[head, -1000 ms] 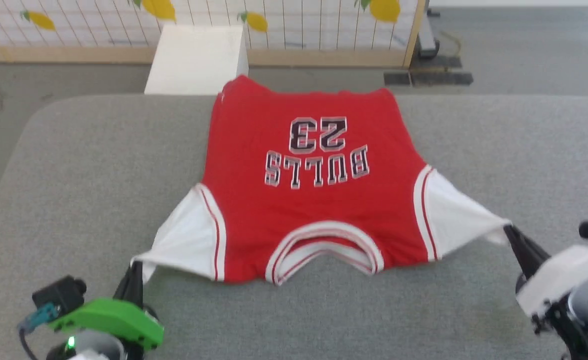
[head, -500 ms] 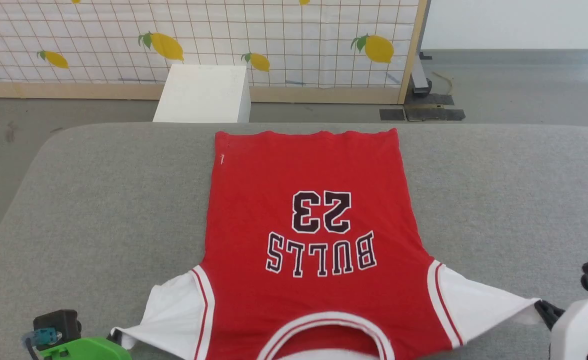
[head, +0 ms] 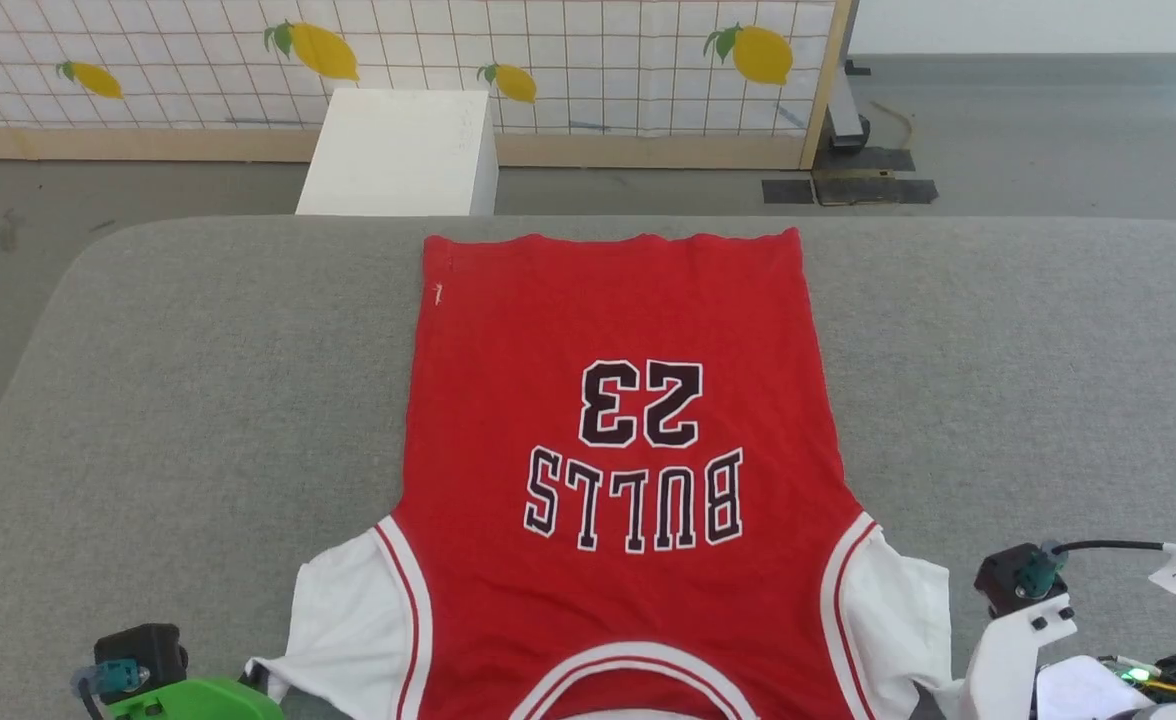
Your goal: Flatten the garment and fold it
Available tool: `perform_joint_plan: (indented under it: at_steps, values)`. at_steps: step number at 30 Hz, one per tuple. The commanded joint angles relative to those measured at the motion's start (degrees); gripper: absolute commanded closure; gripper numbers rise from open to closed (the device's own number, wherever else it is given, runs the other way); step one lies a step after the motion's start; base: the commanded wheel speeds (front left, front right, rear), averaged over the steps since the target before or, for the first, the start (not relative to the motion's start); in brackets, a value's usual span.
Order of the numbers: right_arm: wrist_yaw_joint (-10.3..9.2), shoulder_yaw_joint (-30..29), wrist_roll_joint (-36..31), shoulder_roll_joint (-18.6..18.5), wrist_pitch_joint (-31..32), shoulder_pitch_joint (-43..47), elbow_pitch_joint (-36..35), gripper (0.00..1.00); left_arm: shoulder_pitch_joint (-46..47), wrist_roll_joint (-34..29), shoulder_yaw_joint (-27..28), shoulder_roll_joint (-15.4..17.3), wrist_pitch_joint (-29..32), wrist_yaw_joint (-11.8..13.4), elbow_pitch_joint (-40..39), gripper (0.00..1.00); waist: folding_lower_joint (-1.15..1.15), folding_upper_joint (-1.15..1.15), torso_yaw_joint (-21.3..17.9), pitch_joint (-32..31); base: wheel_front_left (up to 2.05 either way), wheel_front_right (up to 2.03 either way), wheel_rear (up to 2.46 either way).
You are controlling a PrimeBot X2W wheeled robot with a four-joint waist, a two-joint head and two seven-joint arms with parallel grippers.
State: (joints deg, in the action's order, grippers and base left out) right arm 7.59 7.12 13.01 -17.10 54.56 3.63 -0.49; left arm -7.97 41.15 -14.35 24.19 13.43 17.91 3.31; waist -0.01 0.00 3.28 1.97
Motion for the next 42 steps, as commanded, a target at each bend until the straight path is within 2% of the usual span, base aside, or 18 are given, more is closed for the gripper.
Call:
perform_joint_plan:
  at_steps: [1, 2, 7, 11, 14, 17, 19, 23, 28, 34, 42]
  values:
    - [-0.10, -0.1, -0.2, -0.3, -0.6, -1.2, 0.4, 0.16, 1.1, 0.3, 0.0, -0.2, -0.5, -0.3, 0.2, 1.00, 0.01, 0.00, -0.1, 0.0, 0.00, 0.00, 0.00]
    - [-0.10, -0.5, 0.2, -0.5, -1.0, -1.5, 0.4, 0.00, 1.1, 0.4, 0.1, -0.3, -0.6, -0.4, 0.3, 1.00, 0.01, 0.00, -0.3, -0.1, 0.00, 0.00, 0.00]
    - [-0.10, -6.2, 4.8, 0.1, 0.4, -1.2, -4.2, 0.00, 1.0, 0.8, 0.5, -0.2, -1.1, -0.4, 0.2, 1.00, 0.01, 0.00, -0.9, -0.6, 0.00, 0.00, 0.00]
    - [-0.10, -16.8, 8.8, 3.6, -0.2, -2.6, -11.7, 0.00, 0.7, 1.0, 1.2, 0.1, -1.6, -0.2, -0.9, 1.00, 0.01, 0.00, -1.6, -0.6, 0.00, 0.00, 0.00]
    - [-0.10, -22.7, 9.9, 6.8, -4.2, -6.4, -14.7, 0.00, 0.5, 1.0, 1.5, 0.3, -2.0, -0.1, -2.0, 1.00, 0.01, 0.00, -1.9, -0.1, 0.00, 0.00, 0.00]
    - [-0.10, -24.5, 9.8, 9.6, -11.0, -11.9, -15.0, 0.00, 0.7, 1.2, 1.9, 0.4, -2.2, 0.0, -3.3, 1.00, 0.01, 0.00, -1.8, 1.3, 0.00, 0.00, 0.00]
    - [-0.10, -25.0, 10.2, 11.6, -15.7, -15.9, -13.2, 0.00, 0.9, 1.5, 2.3, 0.6, -2.3, 0.0, -4.3, 1.00, 0.01, 0.00, -1.8, 2.9, 0.00, 0.00, 0.00]
    - [-0.10, -23.1, 7.4, 12.9, -23.5, -24.5, -6.9, 0.00, 1.7, 1.9, 3.0, 1.0, -2.4, -0.4, -6.6, 1.00, 0.01, 0.00, -0.9, 7.5, 0.00, 0.00, 0.00]
    - [-0.10, -21.5, 1.9, 13.4, -28.0, -37.0, 3.5, 0.00, 3.6, 2.8, 3.3, 0.8, -2.4, -1.1, -9.0, 1.00, 0.01, 0.00, 1.6, 14.9, 0.00, 0.00, 0.00]
    - [-0.10, -20.7, -6.1, 12.9, -23.9, -52.6, 14.9, 0.00, 6.2, 4.1, 2.9, -0.5, -3.1, -2.8, -11.0, 1.00, 0.01, 0.00, 6.3, 24.3, 0.00, 0.00, 0.00]
    - [-0.10, -17.3, -17.2, 9.0, -7.6, -68.1, 24.8, 0.00, 8.6, 5.1, 2.5, -1.9, -4.8, -5.1, -13.6, 1.00, 0.01, 0.00, 11.6, 33.7, 0.00, 0.00, 0.00]
